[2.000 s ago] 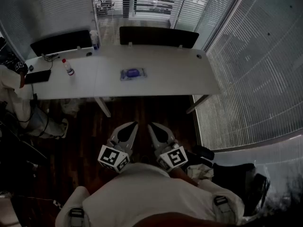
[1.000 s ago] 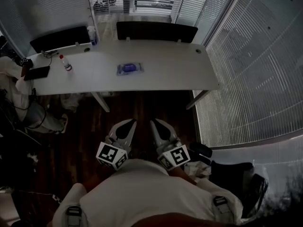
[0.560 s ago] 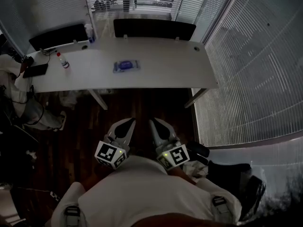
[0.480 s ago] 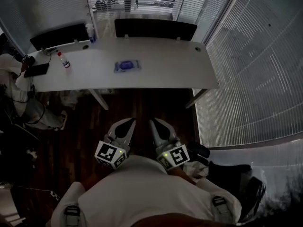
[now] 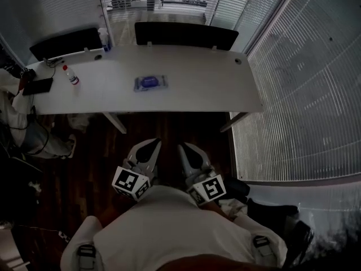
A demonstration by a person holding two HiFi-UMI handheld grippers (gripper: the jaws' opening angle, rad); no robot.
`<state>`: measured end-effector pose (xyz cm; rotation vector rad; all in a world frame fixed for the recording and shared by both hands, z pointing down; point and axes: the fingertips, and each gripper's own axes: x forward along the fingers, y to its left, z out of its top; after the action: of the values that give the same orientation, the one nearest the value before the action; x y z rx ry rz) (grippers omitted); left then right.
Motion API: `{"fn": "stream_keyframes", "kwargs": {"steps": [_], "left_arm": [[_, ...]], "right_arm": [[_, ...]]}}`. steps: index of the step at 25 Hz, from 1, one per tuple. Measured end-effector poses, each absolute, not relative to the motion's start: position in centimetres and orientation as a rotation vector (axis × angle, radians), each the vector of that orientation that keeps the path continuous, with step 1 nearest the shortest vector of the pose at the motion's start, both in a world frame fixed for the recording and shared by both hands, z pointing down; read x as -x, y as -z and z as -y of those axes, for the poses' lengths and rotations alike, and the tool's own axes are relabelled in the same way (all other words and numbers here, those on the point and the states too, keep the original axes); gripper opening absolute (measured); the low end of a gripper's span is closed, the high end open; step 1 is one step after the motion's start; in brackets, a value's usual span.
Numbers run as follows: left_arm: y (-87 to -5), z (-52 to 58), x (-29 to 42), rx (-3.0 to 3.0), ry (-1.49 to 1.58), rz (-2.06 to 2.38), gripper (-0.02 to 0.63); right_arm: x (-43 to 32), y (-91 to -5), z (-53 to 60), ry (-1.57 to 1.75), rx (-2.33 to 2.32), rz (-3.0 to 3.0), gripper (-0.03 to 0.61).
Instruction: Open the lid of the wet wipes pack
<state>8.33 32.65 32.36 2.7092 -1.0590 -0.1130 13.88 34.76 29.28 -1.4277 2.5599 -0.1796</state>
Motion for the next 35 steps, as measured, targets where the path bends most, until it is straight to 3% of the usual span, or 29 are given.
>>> {"fn": "stream_keyframes", "kwargs": {"steps": [20,35], "left_arm": [[-31.9,-6.5,-1.3,-2.654,0.147,1.048,0.003],[-31.8,1.3,-0.6,-2.62,0.142,1.151,0.003]], "right_arm": [[-6.6,-28.4,-7.8,0.143,1.464,-2.597,0.0],[-5.9,-28.5,0.1,0.111,1.375,-2.655,0.0]]}}
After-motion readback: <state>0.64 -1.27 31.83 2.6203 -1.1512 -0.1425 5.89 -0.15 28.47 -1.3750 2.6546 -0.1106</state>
